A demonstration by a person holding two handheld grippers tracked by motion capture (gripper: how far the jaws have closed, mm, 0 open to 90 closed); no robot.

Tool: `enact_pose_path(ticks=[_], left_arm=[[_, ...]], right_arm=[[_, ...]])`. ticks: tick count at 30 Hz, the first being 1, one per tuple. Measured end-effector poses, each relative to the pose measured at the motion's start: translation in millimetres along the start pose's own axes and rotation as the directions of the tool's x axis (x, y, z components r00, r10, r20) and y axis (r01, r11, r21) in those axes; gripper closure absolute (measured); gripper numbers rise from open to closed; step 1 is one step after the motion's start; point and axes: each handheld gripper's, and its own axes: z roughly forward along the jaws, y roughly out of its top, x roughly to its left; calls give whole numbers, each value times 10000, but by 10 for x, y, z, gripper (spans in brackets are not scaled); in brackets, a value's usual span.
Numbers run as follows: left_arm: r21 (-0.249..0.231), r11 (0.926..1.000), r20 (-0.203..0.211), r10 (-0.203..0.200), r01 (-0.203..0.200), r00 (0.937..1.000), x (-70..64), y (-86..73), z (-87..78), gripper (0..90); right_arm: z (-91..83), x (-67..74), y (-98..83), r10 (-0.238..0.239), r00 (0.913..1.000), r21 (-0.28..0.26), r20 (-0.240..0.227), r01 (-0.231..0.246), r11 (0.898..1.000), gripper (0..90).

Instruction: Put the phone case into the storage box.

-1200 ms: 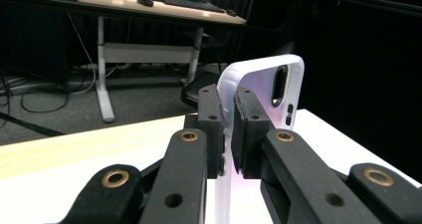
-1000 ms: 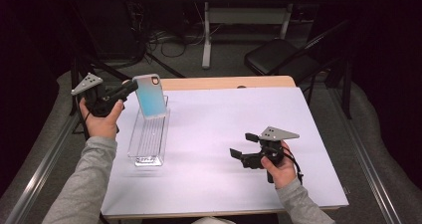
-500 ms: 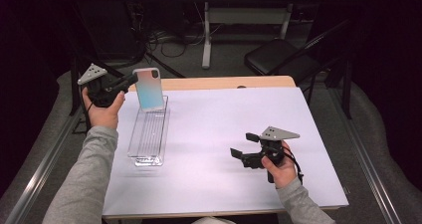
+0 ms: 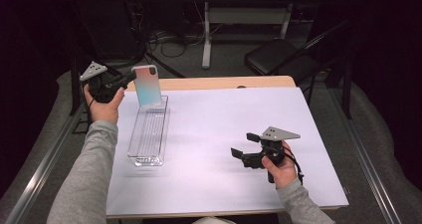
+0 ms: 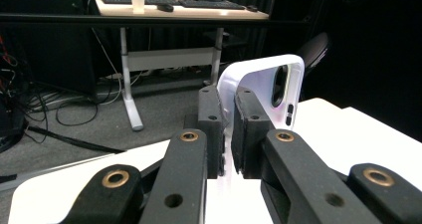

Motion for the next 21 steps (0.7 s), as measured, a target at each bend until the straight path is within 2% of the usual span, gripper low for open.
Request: enact_pose_path(ticks=[12, 16, 21], left_arm=[[26, 9998, -102, -194, 194, 9998, 194, -84, 90, 842], [-1, 9997, -19, -256, 256, 9997, 234, -114, 130, 842], [164, 9995, -61, -256, 257, 9997, 285, -176, 216, 842]], right_arm=[[-20, -13, -24, 38, 9999, 54, 149, -38, 10000, 145], [-30, -21, -31, 53, 9998, 76, 200, -54, 10000, 145], [-24, -10, -46, 71, 9997, 88, 233, -73, 9999, 145]])
